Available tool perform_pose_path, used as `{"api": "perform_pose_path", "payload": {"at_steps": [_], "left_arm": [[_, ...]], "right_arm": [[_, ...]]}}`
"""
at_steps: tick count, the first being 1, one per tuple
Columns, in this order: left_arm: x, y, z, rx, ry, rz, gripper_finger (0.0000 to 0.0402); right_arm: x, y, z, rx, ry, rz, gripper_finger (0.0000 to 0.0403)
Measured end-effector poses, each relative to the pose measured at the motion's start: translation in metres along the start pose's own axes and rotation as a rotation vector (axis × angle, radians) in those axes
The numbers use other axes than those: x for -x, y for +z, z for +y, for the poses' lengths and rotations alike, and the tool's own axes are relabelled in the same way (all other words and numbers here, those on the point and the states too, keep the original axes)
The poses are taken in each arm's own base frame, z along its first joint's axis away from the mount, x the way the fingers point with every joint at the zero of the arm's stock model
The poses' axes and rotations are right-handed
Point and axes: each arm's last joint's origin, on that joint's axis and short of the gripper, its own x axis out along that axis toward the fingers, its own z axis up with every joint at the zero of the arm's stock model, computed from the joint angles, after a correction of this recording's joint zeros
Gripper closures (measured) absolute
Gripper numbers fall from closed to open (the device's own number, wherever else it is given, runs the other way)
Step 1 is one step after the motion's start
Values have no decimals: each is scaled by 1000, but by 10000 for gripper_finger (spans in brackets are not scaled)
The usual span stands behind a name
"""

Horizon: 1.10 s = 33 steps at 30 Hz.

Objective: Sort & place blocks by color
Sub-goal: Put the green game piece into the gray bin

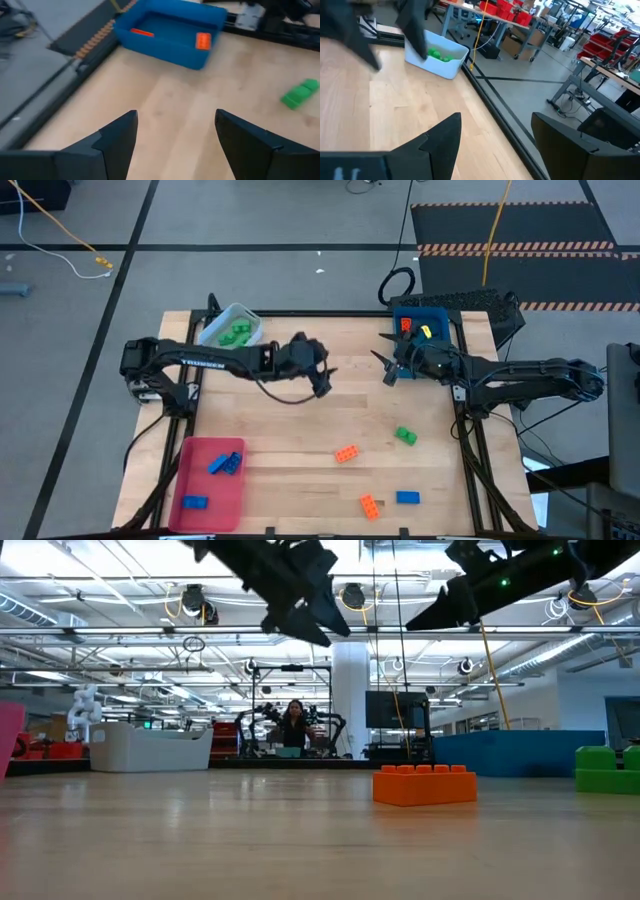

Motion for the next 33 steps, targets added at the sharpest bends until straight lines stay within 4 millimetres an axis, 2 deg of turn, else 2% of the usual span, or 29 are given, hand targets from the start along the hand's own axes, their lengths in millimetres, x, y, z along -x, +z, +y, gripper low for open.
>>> {"api": "perform_pose_path", "payload": {"at_steps": [4,12,14,18,25,28,33], "left_arm": [[-1,-17,0,12,-89,-81,138],[18,-35,9,-16,-346,-332,144],[22,-44,12,-25,-393,-343,144],[23,-52,14,-36,-411,-374,144],[25,-63,7,-58,-455,-372,147],[26,-71,2,-88,-471,-391,148],[27,-72,2,-135,-474,-417,148]], "right_arm": [[-3,-2,2,0,7,11,165],[-14,-8,9,-128,64,43,165],[-18,-11,13,-159,88,59,165],[-20,-13,18,-190,108,77,165],[-16,-3,27,-245,190,145,165],[-14,-4,34,-299,280,176,165],[-6,-9,48,-415,457,291,165]]}}
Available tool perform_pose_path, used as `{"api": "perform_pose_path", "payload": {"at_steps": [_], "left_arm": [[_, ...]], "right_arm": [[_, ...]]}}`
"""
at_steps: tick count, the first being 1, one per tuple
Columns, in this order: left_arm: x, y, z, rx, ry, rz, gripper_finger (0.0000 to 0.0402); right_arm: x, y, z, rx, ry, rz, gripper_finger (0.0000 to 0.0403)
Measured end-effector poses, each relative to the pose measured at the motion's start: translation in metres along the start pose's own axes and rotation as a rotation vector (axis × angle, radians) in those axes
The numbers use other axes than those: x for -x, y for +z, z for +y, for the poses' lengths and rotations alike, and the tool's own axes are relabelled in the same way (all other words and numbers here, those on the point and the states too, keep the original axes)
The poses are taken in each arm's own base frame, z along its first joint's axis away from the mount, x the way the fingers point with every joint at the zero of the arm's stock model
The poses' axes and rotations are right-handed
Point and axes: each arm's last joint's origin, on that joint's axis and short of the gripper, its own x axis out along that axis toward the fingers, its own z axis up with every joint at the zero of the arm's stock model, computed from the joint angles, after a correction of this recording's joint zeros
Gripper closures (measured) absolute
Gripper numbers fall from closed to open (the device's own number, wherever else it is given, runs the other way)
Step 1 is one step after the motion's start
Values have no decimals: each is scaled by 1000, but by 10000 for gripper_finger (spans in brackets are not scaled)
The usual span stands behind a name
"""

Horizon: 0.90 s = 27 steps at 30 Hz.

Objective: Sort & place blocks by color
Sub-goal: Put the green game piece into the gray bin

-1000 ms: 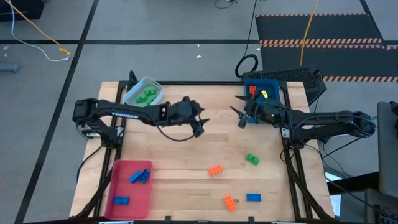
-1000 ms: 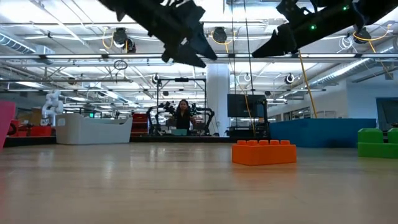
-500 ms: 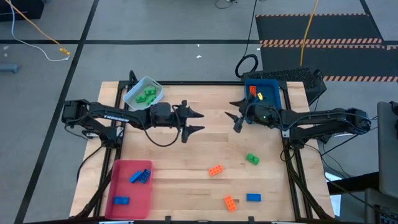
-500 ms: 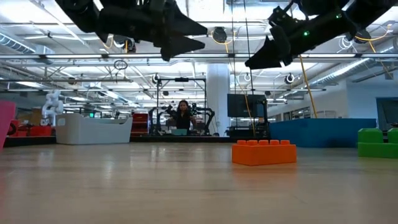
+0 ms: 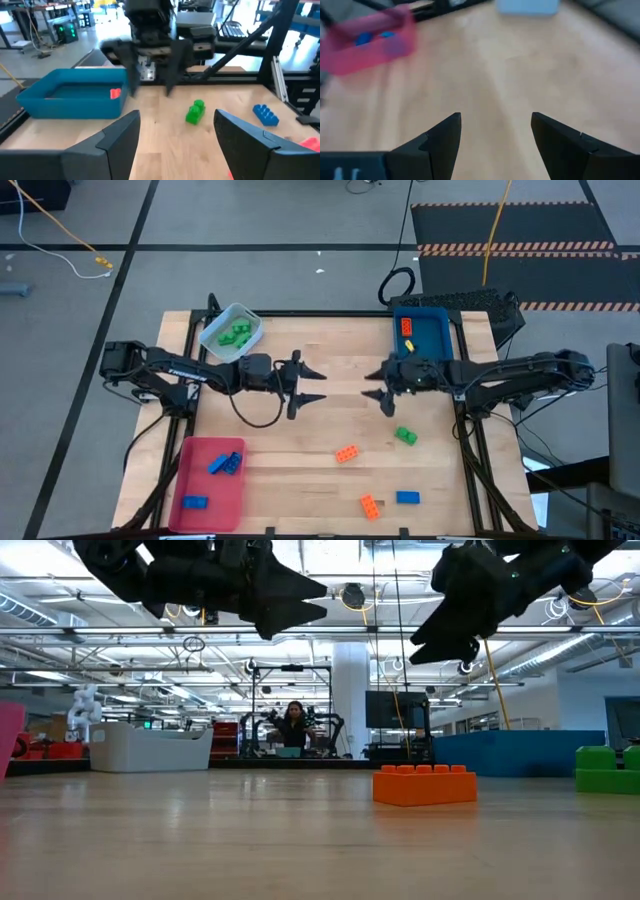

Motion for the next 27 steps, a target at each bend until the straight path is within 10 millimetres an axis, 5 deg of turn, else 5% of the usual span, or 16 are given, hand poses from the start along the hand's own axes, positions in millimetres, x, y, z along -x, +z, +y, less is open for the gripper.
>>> {"api": "perform_pose_path", "payload": {"at_steps": [8,15,21,27], "left_arm": [[1,7,5,25,11,-70,151],[0,9,-1,19,-9,-91,151],[0,11,-1,11,-9,-118,151],[0,11,0,16,-7,-113,151]], "right_arm": [[6,4,32,-128,178,18,165],[27,46,49,-57,125,6,180],[37,72,57,-22,5,239,205],[21,47,67,-69,-157,670,216]]}}
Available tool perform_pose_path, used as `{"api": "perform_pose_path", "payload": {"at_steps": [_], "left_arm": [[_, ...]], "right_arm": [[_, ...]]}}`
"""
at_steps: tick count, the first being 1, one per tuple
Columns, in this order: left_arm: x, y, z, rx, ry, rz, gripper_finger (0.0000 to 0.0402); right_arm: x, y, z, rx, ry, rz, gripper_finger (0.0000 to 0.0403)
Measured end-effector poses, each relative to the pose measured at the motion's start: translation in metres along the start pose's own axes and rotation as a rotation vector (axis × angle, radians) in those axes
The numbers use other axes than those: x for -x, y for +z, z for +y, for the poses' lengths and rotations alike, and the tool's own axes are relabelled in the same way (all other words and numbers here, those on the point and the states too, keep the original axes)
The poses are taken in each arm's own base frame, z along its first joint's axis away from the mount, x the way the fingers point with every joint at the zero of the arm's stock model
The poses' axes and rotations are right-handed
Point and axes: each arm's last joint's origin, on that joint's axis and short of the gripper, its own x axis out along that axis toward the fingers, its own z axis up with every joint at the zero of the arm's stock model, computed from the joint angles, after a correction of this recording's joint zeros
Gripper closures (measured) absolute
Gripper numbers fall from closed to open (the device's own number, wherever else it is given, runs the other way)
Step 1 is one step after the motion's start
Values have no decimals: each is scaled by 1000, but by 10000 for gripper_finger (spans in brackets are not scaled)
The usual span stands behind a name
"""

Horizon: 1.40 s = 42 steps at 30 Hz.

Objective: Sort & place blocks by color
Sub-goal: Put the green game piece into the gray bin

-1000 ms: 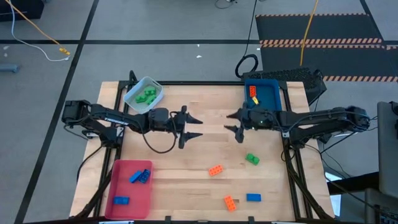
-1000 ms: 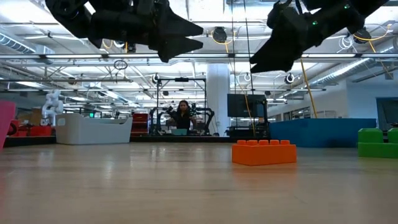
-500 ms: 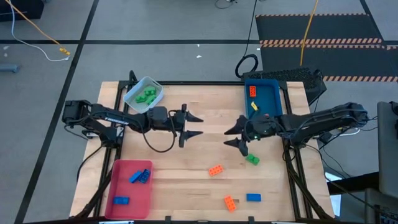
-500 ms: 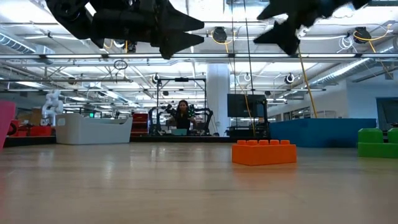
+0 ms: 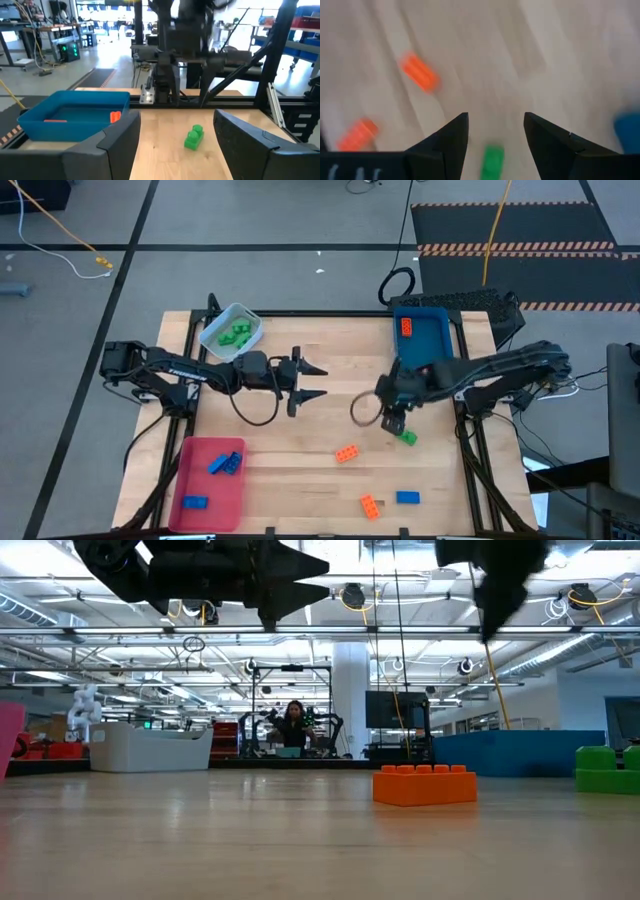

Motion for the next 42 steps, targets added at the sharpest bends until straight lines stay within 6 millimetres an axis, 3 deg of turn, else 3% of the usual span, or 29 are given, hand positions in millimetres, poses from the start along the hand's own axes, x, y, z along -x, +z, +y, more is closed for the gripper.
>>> {"api": "perform_pose_path", "payload": {"at_steps": [4,10,19,31,42], "left_arm": [[0,0,0,0,0,5,151],[0,-3,2,-25,6,35,151],[1,-2,5,-41,19,28,151],[3,2,4,-19,16,17,151],[3,1,0,6,3,28,151]], "right_arm": [[-20,-9,11,-27,-59,187,202],[-36,-18,27,-105,-65,308,157],[-47,-43,27,-143,-257,429,93],[-81,-70,24,-139,-275,393,90],[-97,-85,17,-151,-280,408,90]]}}
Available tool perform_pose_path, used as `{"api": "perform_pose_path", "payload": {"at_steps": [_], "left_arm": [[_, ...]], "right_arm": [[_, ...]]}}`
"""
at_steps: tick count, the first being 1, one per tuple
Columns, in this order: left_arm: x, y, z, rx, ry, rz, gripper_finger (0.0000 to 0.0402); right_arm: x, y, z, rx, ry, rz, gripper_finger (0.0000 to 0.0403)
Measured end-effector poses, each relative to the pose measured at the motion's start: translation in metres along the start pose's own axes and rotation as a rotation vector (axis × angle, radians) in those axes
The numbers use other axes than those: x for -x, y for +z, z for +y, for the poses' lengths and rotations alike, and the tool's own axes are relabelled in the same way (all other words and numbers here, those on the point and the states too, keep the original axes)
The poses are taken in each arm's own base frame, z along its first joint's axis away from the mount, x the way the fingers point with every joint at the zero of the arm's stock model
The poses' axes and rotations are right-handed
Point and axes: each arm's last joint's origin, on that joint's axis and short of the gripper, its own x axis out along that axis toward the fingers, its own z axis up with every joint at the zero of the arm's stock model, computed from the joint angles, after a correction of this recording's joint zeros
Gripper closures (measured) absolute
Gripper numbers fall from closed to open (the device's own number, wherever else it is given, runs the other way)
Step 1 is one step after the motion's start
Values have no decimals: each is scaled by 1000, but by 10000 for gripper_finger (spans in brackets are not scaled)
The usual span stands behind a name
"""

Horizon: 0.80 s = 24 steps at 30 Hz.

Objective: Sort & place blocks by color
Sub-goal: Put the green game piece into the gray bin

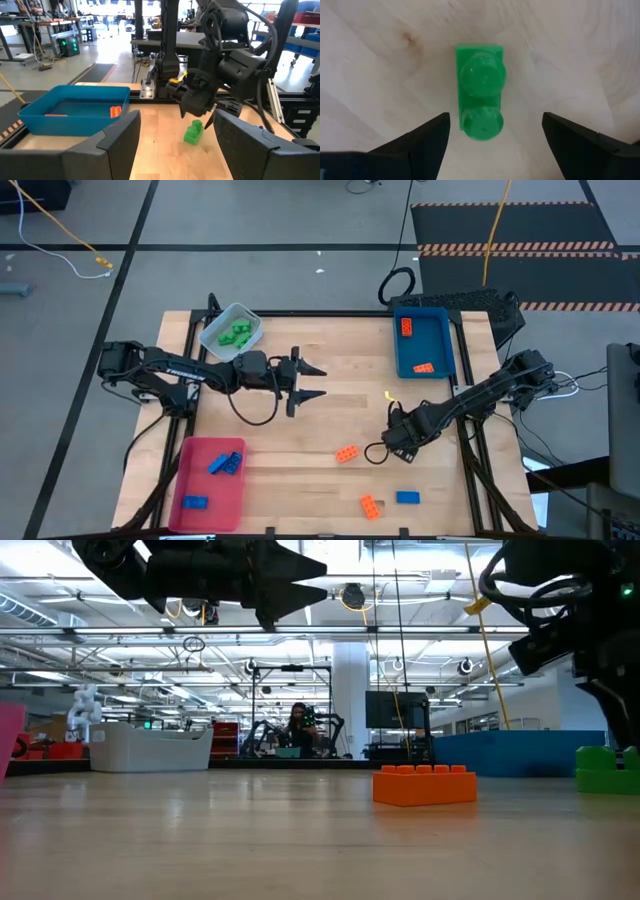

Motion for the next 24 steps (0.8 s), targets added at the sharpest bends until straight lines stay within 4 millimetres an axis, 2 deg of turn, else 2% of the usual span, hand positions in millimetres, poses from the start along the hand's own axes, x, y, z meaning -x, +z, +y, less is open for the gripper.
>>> {"api": "perform_pose_path", "payload": {"at_steps": [14,24], "left_arm": [[0,0,0,-55,1,-1,151],[0,0,0,-57,2,-2,151]], "right_arm": [[-13,0,0,-4,18,-37,90],[-14,1,-1,-1,4,-61,90]]}}
